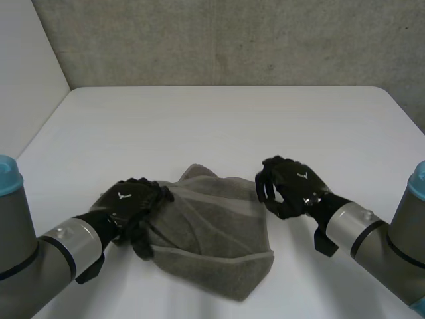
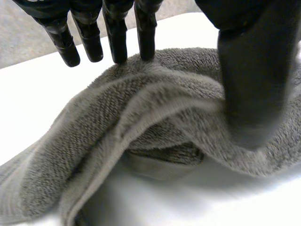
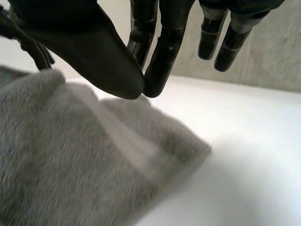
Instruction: Fold the towel.
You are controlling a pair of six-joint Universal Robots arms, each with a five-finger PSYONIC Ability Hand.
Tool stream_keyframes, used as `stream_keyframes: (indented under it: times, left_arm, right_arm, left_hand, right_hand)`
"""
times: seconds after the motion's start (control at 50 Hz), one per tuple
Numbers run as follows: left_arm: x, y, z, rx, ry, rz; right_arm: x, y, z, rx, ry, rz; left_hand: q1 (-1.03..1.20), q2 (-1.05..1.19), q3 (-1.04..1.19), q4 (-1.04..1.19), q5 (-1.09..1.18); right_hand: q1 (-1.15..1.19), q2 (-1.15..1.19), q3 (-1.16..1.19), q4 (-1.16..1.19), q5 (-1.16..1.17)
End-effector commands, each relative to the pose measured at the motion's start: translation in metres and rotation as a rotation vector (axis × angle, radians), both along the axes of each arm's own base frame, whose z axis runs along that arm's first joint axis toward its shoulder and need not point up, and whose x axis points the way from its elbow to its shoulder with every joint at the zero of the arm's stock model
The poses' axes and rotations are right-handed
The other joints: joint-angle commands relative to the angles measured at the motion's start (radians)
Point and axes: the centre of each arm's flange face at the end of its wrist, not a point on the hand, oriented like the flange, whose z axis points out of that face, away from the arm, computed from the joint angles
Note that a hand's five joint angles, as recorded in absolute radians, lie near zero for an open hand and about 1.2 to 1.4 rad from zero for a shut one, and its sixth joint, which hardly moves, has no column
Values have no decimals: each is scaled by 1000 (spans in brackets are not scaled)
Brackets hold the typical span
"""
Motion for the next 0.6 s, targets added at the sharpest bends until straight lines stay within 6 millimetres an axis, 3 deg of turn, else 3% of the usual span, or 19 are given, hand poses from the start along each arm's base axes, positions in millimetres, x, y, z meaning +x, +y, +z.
stream_keyframes:
  times: [0.02, 0.14, 0.16, 0.18, 0.22, 0.26, 0.3, 0.44, 0.52, 0.6]
  left_arm:
    - [9, -2, 5, -10, 7, 37]
    - [11, 8, 5, -3, 4, 32]
    - [11, 12, 5, -4, 5, 28]
    - [12, 16, 7, -8, 6, 25]
    - [13, 19, 9, -18, 10, 25]
    - [15, 23, 12, -31, 14, 26]
    - [18, 27, 19, -65, 22, 35]
    - [22, 36, 26, -109, 22, 33]
    - [25, 38, 23, -105, 8, 36]
    - [26, 39, 19, -113, -29, 21]
  right_arm:
    - [10, -2, 12, -61, -32, 9]
    - [10, -6, 14, -75, -22, -9]
    - [10, -4, 12, -67, -18, -8]
    - [10, -4, 12, -67, -18, -8]
    - [10, 1, 12, -62, -16, 1]
    - [8, 3, 11, -57, -11, 0]
    - [5, 4, 13, -61, -3, -5]
    - [-3, 16, 11, -81, 78, 17]
    - [-13, 10, 8, -75, 90, -13]
    - [-13, 10, 8, -73, 87, -2]
  left_hand:
    - [-161, -123, -43, -50, -105]
    - [-128, -91, -43, -50, -73]
    - [-82, -44, -43, -50, -26]
    - [-20, 17, -43, -50, 35]
    - [30, 67, -43, -50, 85]
    - [107, 144, -43, -50, 162]
    - [259, 296, -43, -50, 314]
    - [441, 478, -43, -50, 496]
    - [427, 464, -43, -50, 482]
    - [140, 177, -43, -50, 196]
  right_hand:
    - [75, 87, -7, -60, 58]
    - [75, 87, -7, -60, 58]
    - [-113, -101, -7, -60, -129]
    - [-115, -103, -7, -60, -131]
    - [-594, -583, -7, -60, -611]
    - [-672, -660, -7, -60, -688]
    - [-699, -687, -7, -60, -716]
    - [-734, -722, -7, -60, -751]
    - [-728, -717, -7, -60, -745]
    - [-725, -714, -7, -60, -742]
